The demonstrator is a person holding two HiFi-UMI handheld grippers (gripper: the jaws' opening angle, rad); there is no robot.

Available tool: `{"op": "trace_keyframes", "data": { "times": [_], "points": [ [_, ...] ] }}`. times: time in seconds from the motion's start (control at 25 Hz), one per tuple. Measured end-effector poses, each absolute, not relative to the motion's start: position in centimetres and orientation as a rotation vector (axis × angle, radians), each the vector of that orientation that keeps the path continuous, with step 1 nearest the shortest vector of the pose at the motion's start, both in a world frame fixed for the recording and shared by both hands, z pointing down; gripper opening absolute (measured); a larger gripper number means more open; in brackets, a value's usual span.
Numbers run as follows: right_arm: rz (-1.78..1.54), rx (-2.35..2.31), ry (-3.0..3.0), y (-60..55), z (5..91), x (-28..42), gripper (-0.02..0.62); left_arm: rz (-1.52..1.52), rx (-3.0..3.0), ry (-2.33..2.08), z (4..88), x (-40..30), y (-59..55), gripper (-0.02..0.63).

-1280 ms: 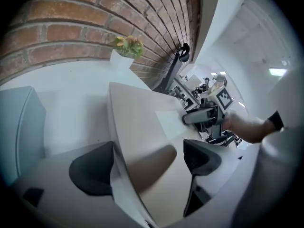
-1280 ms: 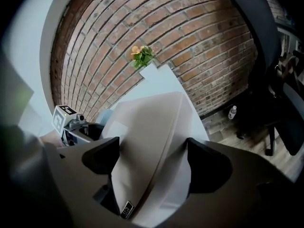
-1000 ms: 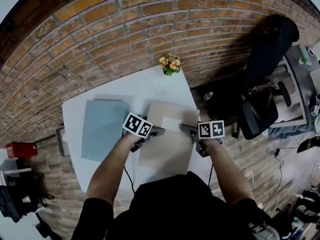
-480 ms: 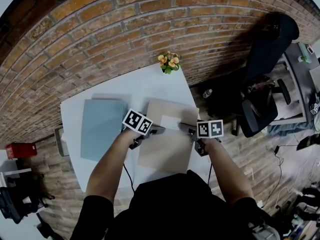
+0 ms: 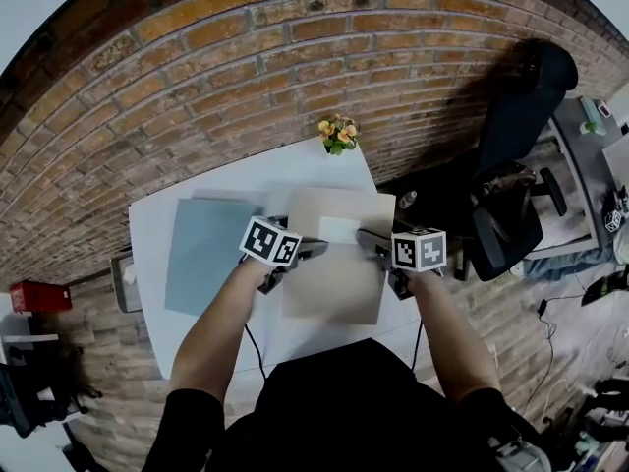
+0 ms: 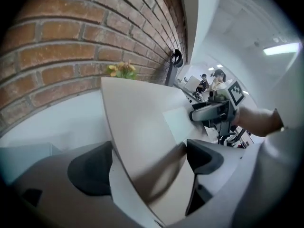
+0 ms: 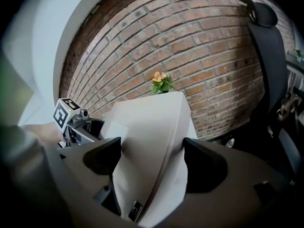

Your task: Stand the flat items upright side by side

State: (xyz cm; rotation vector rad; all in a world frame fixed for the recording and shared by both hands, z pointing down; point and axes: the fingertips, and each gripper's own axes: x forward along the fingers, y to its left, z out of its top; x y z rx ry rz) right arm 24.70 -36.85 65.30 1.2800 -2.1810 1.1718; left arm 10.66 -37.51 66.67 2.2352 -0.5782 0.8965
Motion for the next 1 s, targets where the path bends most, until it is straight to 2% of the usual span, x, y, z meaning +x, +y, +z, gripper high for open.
{"op": "trace_keyframes", "data": {
  "times": [0.24,1.0],
  "points": [
    [0.941,1.316,-2.272,-38.2,60.5,24.0,0.422,0.851,2.343,-0.684,62.2,9.7,-38.5,0.505],
    [0.418,1.468,-2.409,-37.8,50.5,23.0,0.379,0.864,2.681,-0.987,53.9,7.5,-39.5,0.416]
  ]
}}
